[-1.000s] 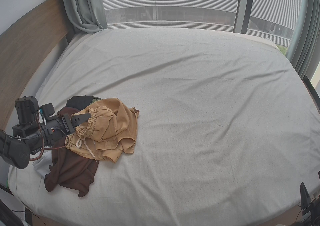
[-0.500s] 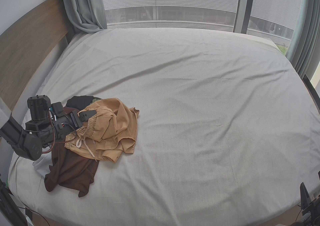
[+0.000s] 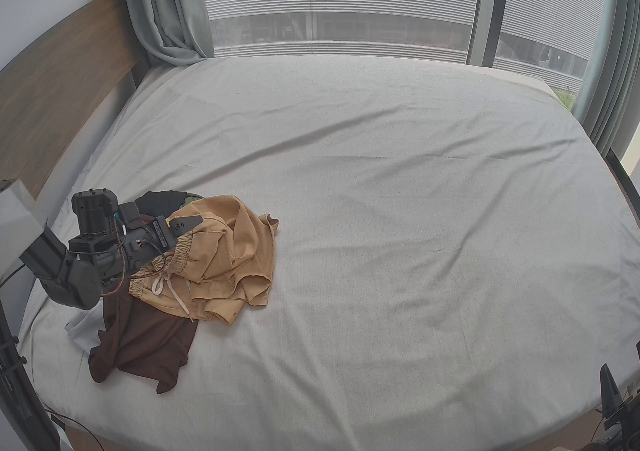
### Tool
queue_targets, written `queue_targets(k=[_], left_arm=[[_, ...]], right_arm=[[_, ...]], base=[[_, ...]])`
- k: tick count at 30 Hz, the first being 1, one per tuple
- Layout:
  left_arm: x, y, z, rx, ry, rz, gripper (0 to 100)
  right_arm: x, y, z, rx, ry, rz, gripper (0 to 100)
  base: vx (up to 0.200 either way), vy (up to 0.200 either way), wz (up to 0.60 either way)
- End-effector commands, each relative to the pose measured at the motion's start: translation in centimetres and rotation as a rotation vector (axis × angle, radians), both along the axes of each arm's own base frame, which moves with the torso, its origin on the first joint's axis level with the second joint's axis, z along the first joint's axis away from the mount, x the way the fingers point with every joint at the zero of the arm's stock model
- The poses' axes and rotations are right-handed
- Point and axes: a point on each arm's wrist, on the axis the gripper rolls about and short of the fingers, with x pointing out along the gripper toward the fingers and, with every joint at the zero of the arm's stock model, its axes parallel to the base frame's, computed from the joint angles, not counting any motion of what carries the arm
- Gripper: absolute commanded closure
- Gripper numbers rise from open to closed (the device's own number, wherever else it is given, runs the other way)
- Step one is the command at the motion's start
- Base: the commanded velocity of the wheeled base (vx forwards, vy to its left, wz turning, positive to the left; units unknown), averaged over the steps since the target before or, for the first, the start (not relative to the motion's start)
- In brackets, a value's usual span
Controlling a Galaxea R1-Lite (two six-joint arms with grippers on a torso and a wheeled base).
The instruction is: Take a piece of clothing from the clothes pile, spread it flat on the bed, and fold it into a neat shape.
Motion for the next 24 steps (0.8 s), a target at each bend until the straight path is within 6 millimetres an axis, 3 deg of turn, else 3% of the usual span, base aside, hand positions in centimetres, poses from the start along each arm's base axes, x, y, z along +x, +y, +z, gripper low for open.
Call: queue_targets(k=[1, 18, 24], left_arm=[[0.7, -0.2, -0.3, -0.007, -0.001, -0.005, 0], [2.8, -1.4, -2.9, -0.025, -0.021, -0.033, 0], [3.1, -1.3, -2.8, -0.028, -0.036, -0.031, 0]], right_arm=[[0.0, 0.0, -0.5, -0.001, 0.000, -0.001, 0], [0.0, 0.0, -0.5, -0.001, 0.002, 0.001, 0], [0.0, 0.0, -0.5, -0.001, 0.000, 0.001, 0]], base=[[0.000, 0.000, 0.00], [0.000, 0.000, 0.00], [0.000, 0.000, 0.00]])
